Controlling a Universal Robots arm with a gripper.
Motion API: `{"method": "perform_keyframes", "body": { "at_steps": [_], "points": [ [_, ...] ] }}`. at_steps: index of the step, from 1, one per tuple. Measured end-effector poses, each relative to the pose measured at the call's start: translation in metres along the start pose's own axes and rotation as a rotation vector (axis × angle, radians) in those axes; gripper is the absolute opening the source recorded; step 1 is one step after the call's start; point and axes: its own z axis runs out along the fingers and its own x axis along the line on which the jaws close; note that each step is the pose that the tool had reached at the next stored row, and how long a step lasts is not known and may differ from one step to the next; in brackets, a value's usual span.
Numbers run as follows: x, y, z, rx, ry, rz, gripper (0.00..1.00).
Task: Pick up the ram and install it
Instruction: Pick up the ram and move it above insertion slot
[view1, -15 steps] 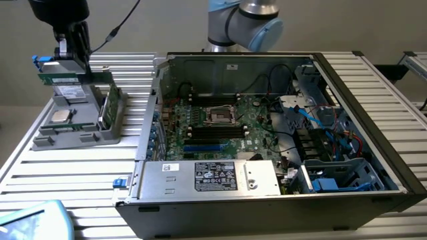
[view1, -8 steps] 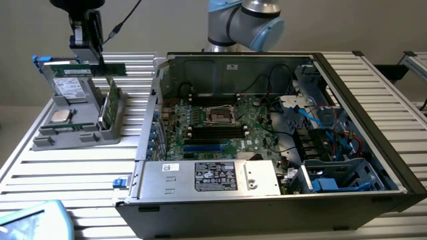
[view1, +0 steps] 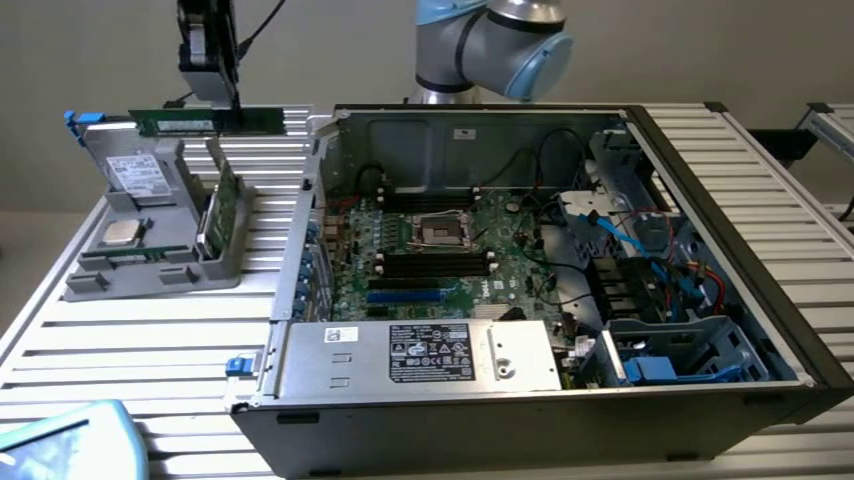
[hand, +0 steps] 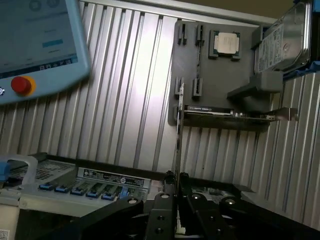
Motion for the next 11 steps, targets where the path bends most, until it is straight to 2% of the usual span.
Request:
{"method": "perform_keyframes", "body": {
  "at_steps": [4, 11],
  "points": [
    [0.003, -0.0172, -0.0090, -0.0005, -0.0007, 0.000, 0.14],
    [0.008, -0.0479, -0.0158, 0.0009, -0.0100, -0.001, 0.14]
  ]
}}
